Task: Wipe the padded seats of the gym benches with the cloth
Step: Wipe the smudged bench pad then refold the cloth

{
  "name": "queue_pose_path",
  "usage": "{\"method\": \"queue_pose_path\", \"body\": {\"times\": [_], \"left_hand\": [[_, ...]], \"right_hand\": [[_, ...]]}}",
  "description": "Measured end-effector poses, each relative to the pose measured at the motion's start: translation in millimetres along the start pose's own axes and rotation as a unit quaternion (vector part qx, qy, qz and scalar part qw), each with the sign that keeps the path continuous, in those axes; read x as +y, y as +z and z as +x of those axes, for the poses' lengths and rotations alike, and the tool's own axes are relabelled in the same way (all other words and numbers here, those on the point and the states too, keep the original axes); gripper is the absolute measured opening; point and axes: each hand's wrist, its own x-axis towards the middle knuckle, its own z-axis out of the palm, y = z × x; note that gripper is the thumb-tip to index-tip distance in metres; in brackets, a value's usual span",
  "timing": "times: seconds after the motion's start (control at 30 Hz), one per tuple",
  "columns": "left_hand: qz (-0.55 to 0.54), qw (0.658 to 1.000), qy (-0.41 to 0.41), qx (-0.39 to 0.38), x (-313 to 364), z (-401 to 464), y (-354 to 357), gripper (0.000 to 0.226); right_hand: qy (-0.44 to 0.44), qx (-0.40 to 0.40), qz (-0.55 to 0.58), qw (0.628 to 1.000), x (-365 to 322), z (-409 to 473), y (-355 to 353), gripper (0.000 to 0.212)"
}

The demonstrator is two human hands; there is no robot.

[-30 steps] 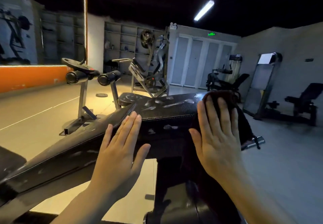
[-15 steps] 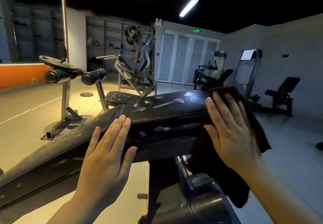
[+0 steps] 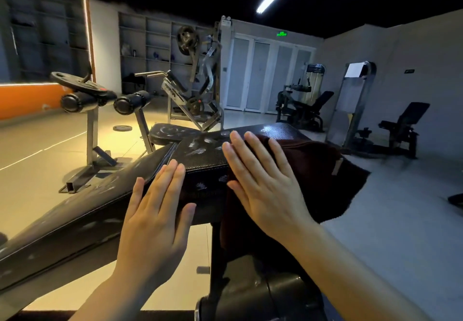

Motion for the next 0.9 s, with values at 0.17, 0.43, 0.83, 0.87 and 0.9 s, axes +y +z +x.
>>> {"method": "queue_pose_path", "body": {"times": [0.17,0.43,0.83,0.87,0.9], "left_hand": [[0.006,1.000,0.010,-0.007,-3.5,1.3,-4.6,0.057],[-0.045,0.999,0.016,0.018,-6.1,1.3,1.2,0.053],[-0.043,0.998,0.012,0.053,-2.9,0.9,10.9,0.052],[-0.037,0.998,0.013,0.054,-3.3,0.6,11.0,0.053],[-0.033,0.998,0.013,0.056,-3.8,0.1,11.0,0.053]], "right_hand": [[-0.015,0.006,-0.015,1.000,35.0,-28.7,-4.0,0.061],[0.073,-0.010,-0.002,0.997,56.1,-51.7,-2.0,0.067],[-0.027,-0.043,-0.055,0.997,32.8,-35.9,0.1,0.071],[-0.048,-0.044,-0.053,0.996,25.3,-29.8,0.3,0.071],[-0.064,-0.040,-0.044,0.996,16.2,-22.3,1.2,0.070]]}}
